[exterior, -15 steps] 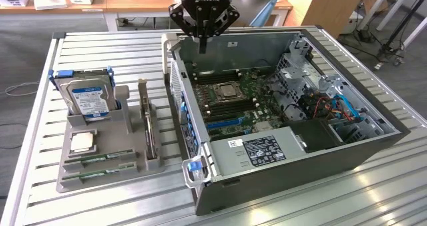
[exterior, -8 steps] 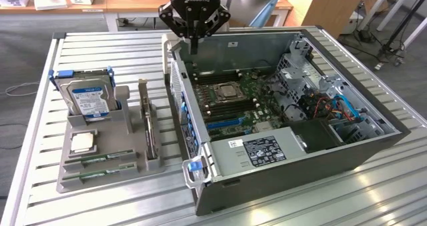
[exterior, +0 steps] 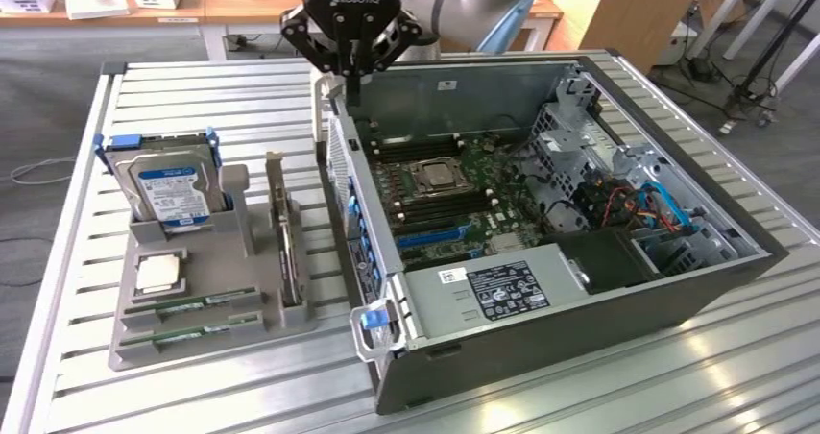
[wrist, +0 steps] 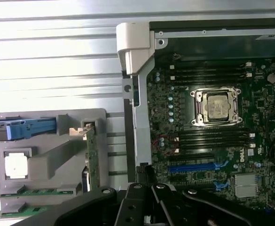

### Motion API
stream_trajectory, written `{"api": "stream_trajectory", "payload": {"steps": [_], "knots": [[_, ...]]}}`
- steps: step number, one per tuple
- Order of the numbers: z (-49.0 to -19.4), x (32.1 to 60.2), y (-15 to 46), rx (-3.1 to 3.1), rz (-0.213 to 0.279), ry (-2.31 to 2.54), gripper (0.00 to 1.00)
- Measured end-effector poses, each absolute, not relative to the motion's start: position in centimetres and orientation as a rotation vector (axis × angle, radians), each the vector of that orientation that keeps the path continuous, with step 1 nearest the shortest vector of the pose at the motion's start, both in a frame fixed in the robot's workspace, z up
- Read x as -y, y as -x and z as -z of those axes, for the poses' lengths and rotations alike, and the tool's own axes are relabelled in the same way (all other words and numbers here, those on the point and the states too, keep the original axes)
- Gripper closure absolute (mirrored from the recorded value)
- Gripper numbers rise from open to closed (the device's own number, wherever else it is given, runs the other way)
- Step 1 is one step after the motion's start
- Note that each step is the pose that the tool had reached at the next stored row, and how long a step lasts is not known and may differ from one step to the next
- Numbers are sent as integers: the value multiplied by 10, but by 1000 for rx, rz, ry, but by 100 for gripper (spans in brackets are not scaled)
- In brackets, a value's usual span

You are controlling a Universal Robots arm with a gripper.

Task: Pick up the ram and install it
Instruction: 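Reach for the ram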

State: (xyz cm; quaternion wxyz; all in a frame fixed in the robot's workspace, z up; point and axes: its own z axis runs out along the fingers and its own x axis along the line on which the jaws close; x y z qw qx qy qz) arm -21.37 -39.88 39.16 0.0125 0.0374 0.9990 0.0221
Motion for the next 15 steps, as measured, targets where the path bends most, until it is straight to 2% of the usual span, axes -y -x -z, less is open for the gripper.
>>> {"api": "stream_trajectory", "payload": {"steps": [15], "knots": [[-391, 399, 252, -3114, -69, -117, 89]]}}
